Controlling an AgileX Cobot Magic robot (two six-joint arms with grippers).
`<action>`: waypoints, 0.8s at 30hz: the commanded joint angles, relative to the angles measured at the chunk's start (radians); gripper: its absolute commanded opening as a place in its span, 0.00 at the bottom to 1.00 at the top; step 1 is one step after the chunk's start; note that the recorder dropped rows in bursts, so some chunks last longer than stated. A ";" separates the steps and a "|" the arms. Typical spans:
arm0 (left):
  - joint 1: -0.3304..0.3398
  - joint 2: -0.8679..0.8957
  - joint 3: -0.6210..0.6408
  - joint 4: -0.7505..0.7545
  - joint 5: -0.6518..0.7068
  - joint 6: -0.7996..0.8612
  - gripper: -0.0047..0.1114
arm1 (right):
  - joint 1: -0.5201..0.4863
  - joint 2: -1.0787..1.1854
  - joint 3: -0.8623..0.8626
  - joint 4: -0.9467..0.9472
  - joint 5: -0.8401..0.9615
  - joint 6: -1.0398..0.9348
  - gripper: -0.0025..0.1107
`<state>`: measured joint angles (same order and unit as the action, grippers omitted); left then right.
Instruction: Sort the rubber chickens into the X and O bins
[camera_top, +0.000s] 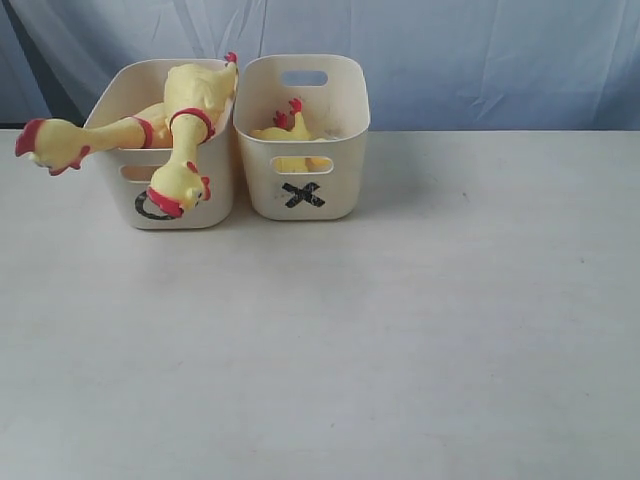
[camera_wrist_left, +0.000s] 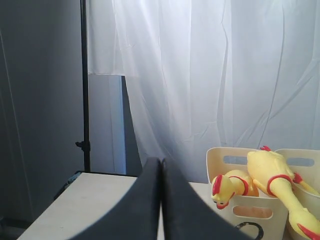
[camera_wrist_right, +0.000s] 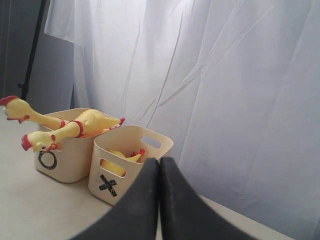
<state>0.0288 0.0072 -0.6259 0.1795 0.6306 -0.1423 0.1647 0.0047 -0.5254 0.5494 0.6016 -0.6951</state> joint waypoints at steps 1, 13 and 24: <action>0.000 -0.007 0.003 0.001 -0.010 -0.005 0.04 | -0.006 -0.005 0.005 0.002 -0.008 0.001 0.02; 0.000 -0.007 0.045 -0.036 -0.140 -0.005 0.04 | -0.006 -0.005 0.008 0.002 -0.023 0.001 0.02; -0.004 -0.007 0.243 -0.090 -0.494 -0.005 0.04 | -0.006 -0.005 0.262 -0.119 -0.698 0.001 0.02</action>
<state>0.0288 0.0072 -0.4410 0.1051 0.2156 -0.1423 0.1647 0.0047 -0.3360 0.4424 0.0822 -0.6951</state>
